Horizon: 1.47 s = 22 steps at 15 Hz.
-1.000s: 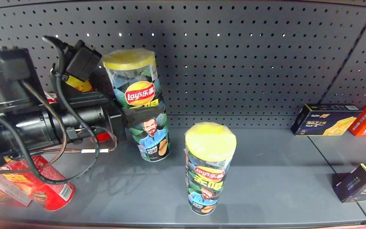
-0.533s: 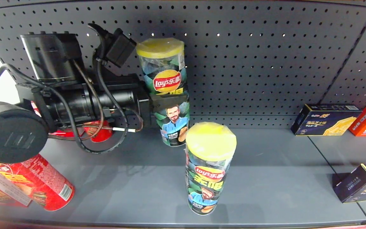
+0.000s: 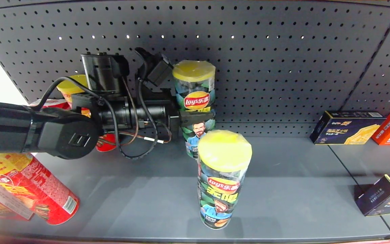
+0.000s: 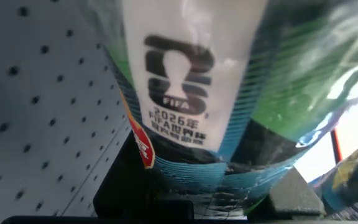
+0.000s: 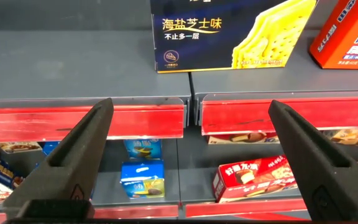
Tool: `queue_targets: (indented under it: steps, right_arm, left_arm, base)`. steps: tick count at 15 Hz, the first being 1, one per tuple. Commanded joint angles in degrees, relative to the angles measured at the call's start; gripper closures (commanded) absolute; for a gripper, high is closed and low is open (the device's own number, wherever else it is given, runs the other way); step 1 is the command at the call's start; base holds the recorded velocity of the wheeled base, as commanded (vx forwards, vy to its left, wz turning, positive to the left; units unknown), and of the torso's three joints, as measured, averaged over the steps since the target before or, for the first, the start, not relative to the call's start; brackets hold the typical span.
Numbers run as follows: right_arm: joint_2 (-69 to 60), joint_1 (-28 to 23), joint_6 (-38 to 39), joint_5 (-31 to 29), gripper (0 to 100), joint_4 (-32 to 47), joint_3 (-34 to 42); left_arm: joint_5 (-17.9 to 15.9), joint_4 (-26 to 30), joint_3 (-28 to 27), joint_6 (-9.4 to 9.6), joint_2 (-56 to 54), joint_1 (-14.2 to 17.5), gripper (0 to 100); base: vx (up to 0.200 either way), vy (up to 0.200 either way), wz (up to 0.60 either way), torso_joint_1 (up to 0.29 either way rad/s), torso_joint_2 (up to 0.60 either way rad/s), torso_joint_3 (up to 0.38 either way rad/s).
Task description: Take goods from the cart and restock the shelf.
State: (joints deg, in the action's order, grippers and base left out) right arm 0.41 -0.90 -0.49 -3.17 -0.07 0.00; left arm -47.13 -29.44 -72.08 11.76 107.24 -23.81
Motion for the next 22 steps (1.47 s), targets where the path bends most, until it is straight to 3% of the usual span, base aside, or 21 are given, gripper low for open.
queue_targets:
  steps: [1,10,12,13,22]
  right_arm:
    - [0.0,0.0,0.0,0.0,0,0.0,0.0]
    - [0.0,0.0,0.0,0.0,0,0.0,0.0]
    - [0.0,0.0,0.0,0.0,0,0.0,0.0]
    - [0.0,0.0,0.0,0.0,0,0.0,0.0]
    - [0.0,0.0,0.0,0.0,0,0.0,0.0]
  left_arm:
    - [-0.2,1.7,-2.9,0.01,2.9,0.3,100]
    - [-0.2,1.8,-7.9,0.19,8.5,0.1,100]
    - [-0.2,1.8,-8.2,1.07,9.5,0.1,100]
    - [-0.2,2.2,-9.1,2.91,10.5,0.3,100]
    - [-0.2,1.5,-9.1,3.35,13.1,0.4,100]
  base:
    - [0.0,0.0,0.0,0.0,0.0,0.0]
    - [0.0,0.0,0.0,0.0,0.0,0.0]
    - [0.0,0.0,0.0,0.0,0.0,0.0]
    - [0.0,0.0,0.0,0.0,0.0,0.0]
    - [0.0,0.0,0.0,0.0,0.0,0.0]
